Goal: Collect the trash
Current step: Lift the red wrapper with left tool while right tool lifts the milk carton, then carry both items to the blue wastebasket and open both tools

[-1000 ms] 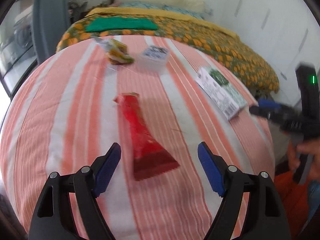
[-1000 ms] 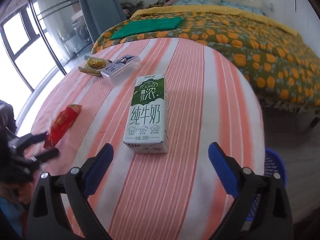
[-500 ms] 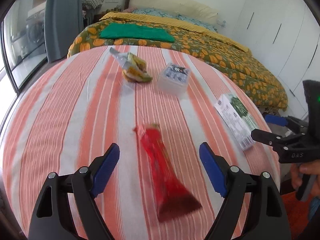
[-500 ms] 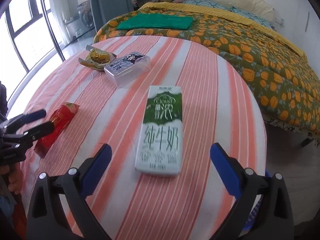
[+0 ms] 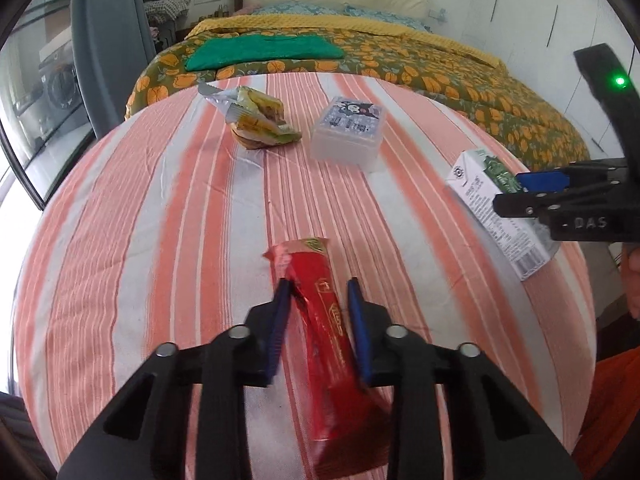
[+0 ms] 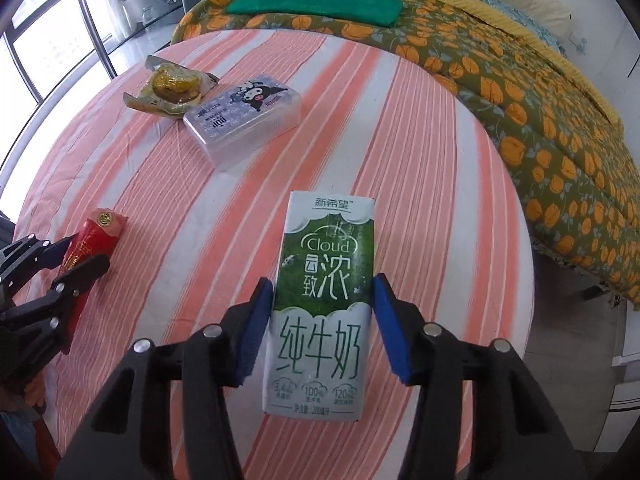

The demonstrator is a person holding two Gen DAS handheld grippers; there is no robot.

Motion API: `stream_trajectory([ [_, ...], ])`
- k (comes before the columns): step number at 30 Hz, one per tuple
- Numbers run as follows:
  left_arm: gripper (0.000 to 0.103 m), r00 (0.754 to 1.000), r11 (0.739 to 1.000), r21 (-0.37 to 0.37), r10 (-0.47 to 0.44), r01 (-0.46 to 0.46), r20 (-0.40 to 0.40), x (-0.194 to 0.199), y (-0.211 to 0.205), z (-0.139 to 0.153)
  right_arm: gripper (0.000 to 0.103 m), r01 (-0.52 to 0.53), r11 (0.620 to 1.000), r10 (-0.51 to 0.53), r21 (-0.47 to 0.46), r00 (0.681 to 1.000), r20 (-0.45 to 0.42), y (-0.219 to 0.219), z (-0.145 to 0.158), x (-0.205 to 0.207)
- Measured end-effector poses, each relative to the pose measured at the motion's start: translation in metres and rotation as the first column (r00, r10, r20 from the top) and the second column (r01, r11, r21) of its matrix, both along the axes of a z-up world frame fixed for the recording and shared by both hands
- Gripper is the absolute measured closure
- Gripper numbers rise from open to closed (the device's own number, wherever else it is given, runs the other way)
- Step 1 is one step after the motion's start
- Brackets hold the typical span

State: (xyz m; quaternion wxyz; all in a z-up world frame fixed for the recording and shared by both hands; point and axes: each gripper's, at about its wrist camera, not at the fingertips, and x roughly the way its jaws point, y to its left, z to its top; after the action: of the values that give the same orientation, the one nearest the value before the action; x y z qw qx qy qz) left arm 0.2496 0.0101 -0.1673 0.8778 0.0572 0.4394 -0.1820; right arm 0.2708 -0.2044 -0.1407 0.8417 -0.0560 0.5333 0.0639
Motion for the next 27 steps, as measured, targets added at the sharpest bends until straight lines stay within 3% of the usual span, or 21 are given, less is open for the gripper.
stream_trajectory([
  [2,0.091,1.000,1.000,-0.026,0.010,-0.009,0.005,-0.001,0.004,0.002,0.053,-0.004,1.000,0.004,0.013,1.000,0.026,-0.001,0.006,-0.007],
  [12,0.096,0.996,0.994,-0.113,0.012,-0.002,0.088,-0.030,0.008,0.025,0.053,-0.053,0.982,0.030,0.180,0.991,0.128,-0.026,0.036,-0.065],
  [20,0.097,0.990,0.994,-0.108,-0.010,0.025,0.142,-0.061,-0.011,0.038,0.053,-0.060,0.953,0.016,0.297,0.989,0.149,-0.055,0.034,-0.103],
  [27,0.097,0.991,0.995,-0.073,-0.060,0.069,0.120,-0.085,-0.056,0.034,0.053,-0.058,0.940,0.000,0.336,0.985,0.170,-0.083,0.036,-0.121],
])
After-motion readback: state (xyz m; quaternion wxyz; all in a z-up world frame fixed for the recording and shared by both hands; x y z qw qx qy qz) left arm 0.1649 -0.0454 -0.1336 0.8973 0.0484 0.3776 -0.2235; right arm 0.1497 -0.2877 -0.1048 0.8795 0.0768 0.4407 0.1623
